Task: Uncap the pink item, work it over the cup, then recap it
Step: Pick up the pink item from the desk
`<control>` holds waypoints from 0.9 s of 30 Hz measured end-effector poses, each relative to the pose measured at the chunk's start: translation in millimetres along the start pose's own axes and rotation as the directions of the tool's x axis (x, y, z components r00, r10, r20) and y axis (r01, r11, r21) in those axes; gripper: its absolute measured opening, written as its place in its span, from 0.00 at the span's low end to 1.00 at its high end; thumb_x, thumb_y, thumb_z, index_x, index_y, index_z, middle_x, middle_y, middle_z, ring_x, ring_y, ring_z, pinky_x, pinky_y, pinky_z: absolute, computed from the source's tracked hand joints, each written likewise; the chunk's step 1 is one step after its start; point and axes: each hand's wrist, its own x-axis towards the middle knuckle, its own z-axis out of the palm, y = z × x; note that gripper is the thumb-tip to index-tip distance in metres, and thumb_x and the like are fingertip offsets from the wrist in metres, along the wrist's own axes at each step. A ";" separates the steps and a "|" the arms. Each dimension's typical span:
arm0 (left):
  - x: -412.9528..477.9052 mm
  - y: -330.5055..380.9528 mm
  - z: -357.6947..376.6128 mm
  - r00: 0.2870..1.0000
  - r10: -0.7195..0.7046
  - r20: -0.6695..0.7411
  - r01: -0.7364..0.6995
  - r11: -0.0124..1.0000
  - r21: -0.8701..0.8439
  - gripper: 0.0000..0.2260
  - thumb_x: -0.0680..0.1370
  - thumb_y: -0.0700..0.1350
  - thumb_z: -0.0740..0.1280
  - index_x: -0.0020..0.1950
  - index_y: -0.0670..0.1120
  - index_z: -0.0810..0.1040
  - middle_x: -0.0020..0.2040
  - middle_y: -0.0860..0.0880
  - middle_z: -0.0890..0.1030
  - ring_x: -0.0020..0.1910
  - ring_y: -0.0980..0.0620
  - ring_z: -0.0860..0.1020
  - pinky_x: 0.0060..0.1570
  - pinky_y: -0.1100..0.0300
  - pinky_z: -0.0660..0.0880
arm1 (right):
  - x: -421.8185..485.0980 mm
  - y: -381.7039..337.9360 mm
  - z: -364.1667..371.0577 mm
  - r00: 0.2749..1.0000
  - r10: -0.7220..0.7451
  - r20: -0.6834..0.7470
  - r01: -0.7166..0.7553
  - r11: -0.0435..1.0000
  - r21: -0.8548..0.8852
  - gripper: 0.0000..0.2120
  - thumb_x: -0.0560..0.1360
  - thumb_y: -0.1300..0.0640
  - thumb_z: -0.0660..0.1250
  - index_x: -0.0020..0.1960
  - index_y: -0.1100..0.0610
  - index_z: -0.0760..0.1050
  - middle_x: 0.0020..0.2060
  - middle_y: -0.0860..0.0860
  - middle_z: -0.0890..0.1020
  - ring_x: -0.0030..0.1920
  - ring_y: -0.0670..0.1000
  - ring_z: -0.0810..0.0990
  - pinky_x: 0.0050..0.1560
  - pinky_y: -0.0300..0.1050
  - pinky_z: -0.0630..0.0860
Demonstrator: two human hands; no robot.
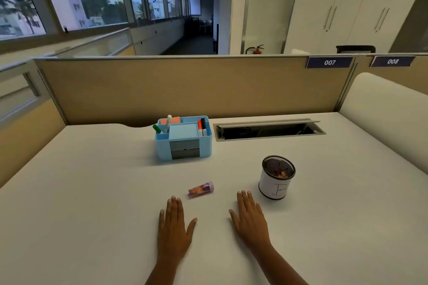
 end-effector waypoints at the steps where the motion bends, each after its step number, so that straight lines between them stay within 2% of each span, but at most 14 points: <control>1: 0.2 -1.6 1.9 1.000 -0.003 -0.008 0.003 0.999 -0.034 0.36 0.76 0.59 0.31 0.70 0.35 0.57 0.59 0.39 0.79 0.66 0.47 0.72 0.68 0.64 0.27 | 0.1 1.1 1.6 1.000 0.004 0.004 -0.004 1.000 -0.004 0.28 0.79 0.46 0.47 0.74 0.57 0.43 0.76 0.54 0.49 0.76 0.52 0.46 0.76 0.50 0.48; 2: 2.1 -1.4 -0.3 1.000 -0.020 -0.013 0.020 1.000 -0.011 0.41 0.74 0.61 0.29 0.67 0.34 0.64 0.61 0.36 0.77 0.63 0.44 0.75 0.69 0.63 0.29 | 1.0 1.8 2.4 1.000 0.013 0.014 -0.013 1.000 0.001 0.28 0.79 0.46 0.47 0.74 0.57 0.43 0.76 0.54 0.49 0.76 0.52 0.46 0.76 0.50 0.47; 3: 3.4 -4.1 5.0 0.997 -0.024 -0.070 0.024 1.000 -0.001 0.47 0.70 0.64 0.24 0.68 0.35 0.64 0.66 0.35 0.72 0.66 0.41 0.71 0.70 0.62 0.31 | 0.8 2.6 3.9 0.999 0.019 0.027 -0.019 1.000 -0.005 0.28 0.79 0.45 0.47 0.74 0.57 0.43 0.76 0.53 0.49 0.76 0.52 0.45 0.76 0.50 0.47; 5: 2.5 -10.2 14.7 0.998 -0.063 0.001 0.063 0.998 0.014 0.54 0.60 0.68 0.18 0.71 0.38 0.55 0.74 0.38 0.59 0.72 0.41 0.60 0.73 0.58 0.36 | 1.2 3.4 6.9 0.998 0.028 0.054 -0.028 1.000 -0.003 0.28 0.79 0.45 0.47 0.74 0.57 0.43 0.76 0.54 0.48 0.76 0.52 0.45 0.76 0.50 0.46; 8: 5.4 -11.5 18.5 0.998 -0.052 0.025 0.052 0.999 0.018 0.51 0.66 0.67 0.22 0.68 0.37 0.65 0.69 0.37 0.68 0.68 0.38 0.68 0.74 0.60 0.38 | 0.6 4.5 10.6 0.997 0.020 0.069 -0.018 0.999 -0.030 0.28 0.79 0.45 0.46 0.74 0.57 0.42 0.76 0.54 0.48 0.76 0.52 0.45 0.76 0.49 0.44; 11: 3.2 -16.3 25.1 0.995 -0.067 0.079 0.071 0.996 -0.048 0.56 0.57 0.69 0.18 0.72 0.41 0.53 0.75 0.41 0.56 0.74 0.42 0.55 0.74 0.50 0.49 | 0.2 6.6 13.7 0.998 0.016 0.063 -0.014 0.999 -0.035 0.28 0.79 0.44 0.45 0.74 0.56 0.42 0.76 0.54 0.48 0.76 0.52 0.45 0.76 0.49 0.43; 15: 4.9 -14.9 24.1 0.993 -0.087 0.078 0.088 0.996 -0.020 0.57 0.54 0.68 0.15 0.73 0.42 0.51 0.76 0.42 0.53 0.75 0.44 0.53 0.74 0.49 0.50 | -0.4 7.0 15.4 0.999 0.015 0.048 -0.014 0.999 -0.031 0.28 0.79 0.45 0.46 0.74 0.56 0.43 0.76 0.54 0.48 0.76 0.52 0.45 0.76 0.49 0.42; 18: 8.7 -13.7 20.1 0.992 -0.096 0.076 0.094 0.995 0.035 0.56 0.52 0.65 0.12 0.74 0.44 0.44 0.77 0.44 0.50 0.75 0.48 0.51 0.75 0.53 0.49 | -0.2 7.5 16.6 0.999 0.014 0.046 -0.012 0.999 -0.029 0.28 0.79 0.45 0.46 0.74 0.56 0.43 0.76 0.53 0.48 0.76 0.52 0.45 0.76 0.49 0.42; 19: 11.3 -12.9 18.4 0.991 -0.102 0.082 0.100 0.995 0.029 0.50 0.58 0.65 0.15 0.74 0.45 0.43 0.77 0.44 0.50 0.75 0.48 0.51 0.74 0.53 0.50 | 0.0 7.3 16.8 0.999 0.012 0.047 -0.011 1.000 -0.029 0.28 0.79 0.45 0.46 0.74 0.56 0.43 0.76 0.53 0.48 0.76 0.52 0.45 0.76 0.49 0.42; 20: 15.4 -10.5 16.1 0.990 -0.109 0.088 0.108 0.994 0.007 0.41 0.67 0.64 0.22 0.74 0.45 0.42 0.77 0.44 0.50 0.75 0.48 0.52 0.74 0.54 0.52 | 0.3 7.2 16.9 0.999 0.012 0.048 -0.010 0.999 -0.030 0.28 0.79 0.45 0.46 0.74 0.55 0.43 0.76 0.53 0.48 0.76 0.52 0.45 0.76 0.49 0.42; 21: 19.8 -7.2 13.0 0.987 -0.113 0.111 0.115 0.993 -0.011 0.30 0.76 0.60 0.34 0.74 0.45 0.42 0.77 0.44 0.51 0.75 0.48 0.54 0.73 0.55 0.55 | 0.4 7.4 17.1 0.999 0.011 0.048 -0.010 1.000 -0.027 0.28 0.79 0.45 0.46 0.74 0.55 0.43 0.76 0.53 0.48 0.76 0.52 0.45 0.76 0.49 0.42; 22: 25.6 -3.9 9.7 0.986 -0.109 0.124 0.116 0.992 -0.045 0.25 0.80 0.54 0.45 0.74 0.46 0.43 0.77 0.44 0.51 0.74 0.48 0.57 0.72 0.56 0.58 | 0.3 7.6 17.2 0.999 0.011 0.045 -0.010 1.000 -0.025 0.28 0.79 0.45 0.46 0.74 0.55 0.43 0.76 0.53 0.48 0.76 0.52 0.45 0.76 0.49 0.42; 24: 38.3 1.4 5.6 0.990 -0.074 0.117 0.087 0.991 -0.105 0.24 0.80 0.45 0.53 0.74 0.45 0.47 0.76 0.44 0.54 0.72 0.48 0.61 0.69 0.58 0.63 | -0.6 8.1 17.2 0.999 0.008 0.042 -0.007 1.000 -0.021 0.28 0.79 0.45 0.46 0.74 0.55 0.44 0.76 0.53 0.48 0.76 0.51 0.45 0.76 0.48 0.42; 27: 55.1 6.0 3.3 0.993 -0.004 0.115 0.017 0.993 -0.116 0.22 0.80 0.39 0.54 0.73 0.46 0.53 0.76 0.46 0.56 0.71 0.49 0.64 0.68 0.59 0.65 | -0.9 8.3 17.3 0.999 0.005 0.039 -0.004 1.000 -0.011 0.28 0.79 0.45 0.46 0.74 0.55 0.44 0.76 0.53 0.48 0.76 0.51 0.46 0.76 0.48 0.42</control>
